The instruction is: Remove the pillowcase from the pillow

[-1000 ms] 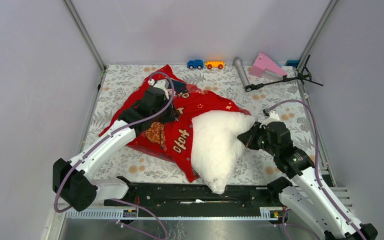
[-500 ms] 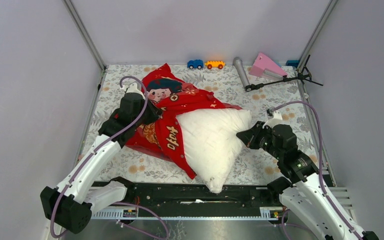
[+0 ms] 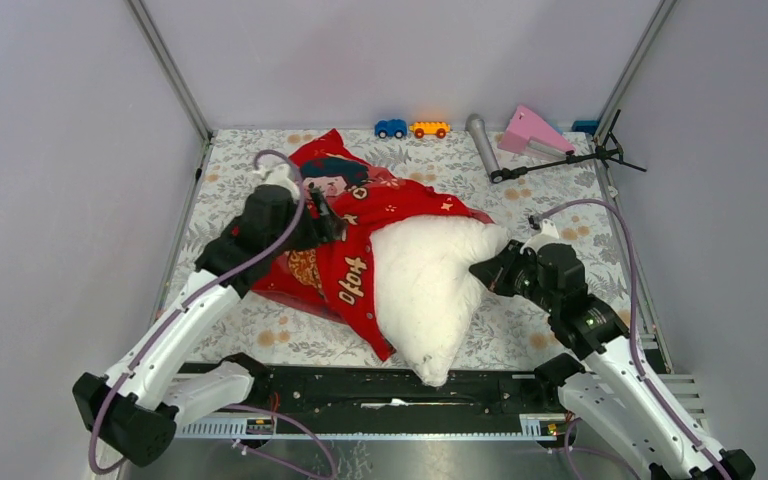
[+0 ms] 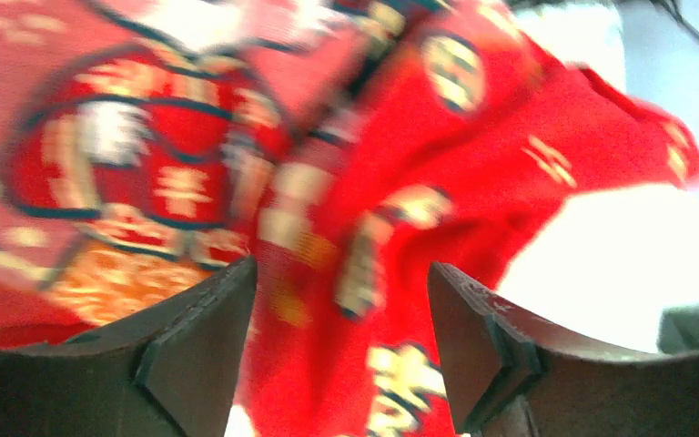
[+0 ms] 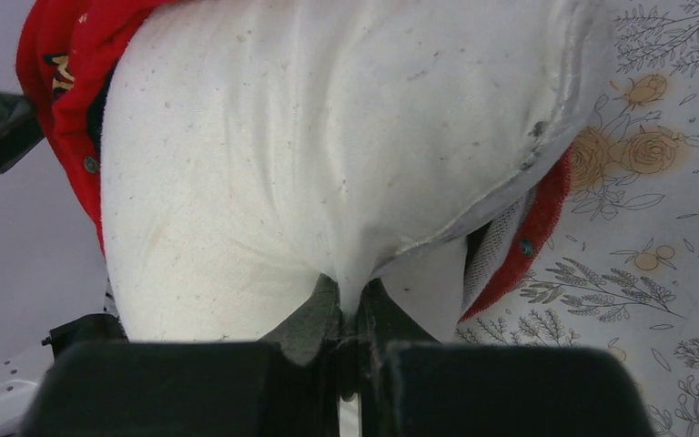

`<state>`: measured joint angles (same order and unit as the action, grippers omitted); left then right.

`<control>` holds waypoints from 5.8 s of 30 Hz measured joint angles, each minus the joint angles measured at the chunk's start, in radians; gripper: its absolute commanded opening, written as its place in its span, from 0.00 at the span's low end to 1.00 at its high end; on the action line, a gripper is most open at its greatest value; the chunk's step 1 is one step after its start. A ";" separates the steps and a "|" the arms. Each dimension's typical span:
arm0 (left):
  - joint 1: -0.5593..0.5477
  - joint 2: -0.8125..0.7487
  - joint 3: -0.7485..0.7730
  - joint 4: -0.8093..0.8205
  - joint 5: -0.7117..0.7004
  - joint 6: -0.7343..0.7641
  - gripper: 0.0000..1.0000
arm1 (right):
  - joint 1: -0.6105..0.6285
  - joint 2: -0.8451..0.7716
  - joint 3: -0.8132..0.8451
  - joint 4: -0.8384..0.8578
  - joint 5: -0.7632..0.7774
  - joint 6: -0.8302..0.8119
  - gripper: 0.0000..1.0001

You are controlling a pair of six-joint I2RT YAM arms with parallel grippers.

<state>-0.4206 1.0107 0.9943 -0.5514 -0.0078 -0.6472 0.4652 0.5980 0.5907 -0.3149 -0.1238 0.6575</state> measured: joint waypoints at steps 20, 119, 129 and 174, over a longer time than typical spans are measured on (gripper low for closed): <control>-0.970 0.461 0.544 -0.275 -0.557 0.004 0.99 | -0.003 0.204 0.003 0.232 -0.177 0.168 0.00; -0.796 0.161 0.600 -0.209 -0.412 0.157 0.00 | -0.002 0.430 0.146 0.251 0.117 -0.034 1.00; -0.422 0.206 0.531 -0.076 -0.107 0.097 0.00 | -0.003 0.388 0.293 -0.111 0.063 -0.004 1.00; -0.158 0.298 0.098 -0.039 -0.200 0.102 0.03 | 0.000 0.413 0.040 0.051 -0.140 -0.008 0.00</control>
<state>-0.5781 1.3083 1.0920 -0.5907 -0.2077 -0.5453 0.4656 1.0107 0.6308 -0.2638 -0.2634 0.6498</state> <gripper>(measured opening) 0.232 0.421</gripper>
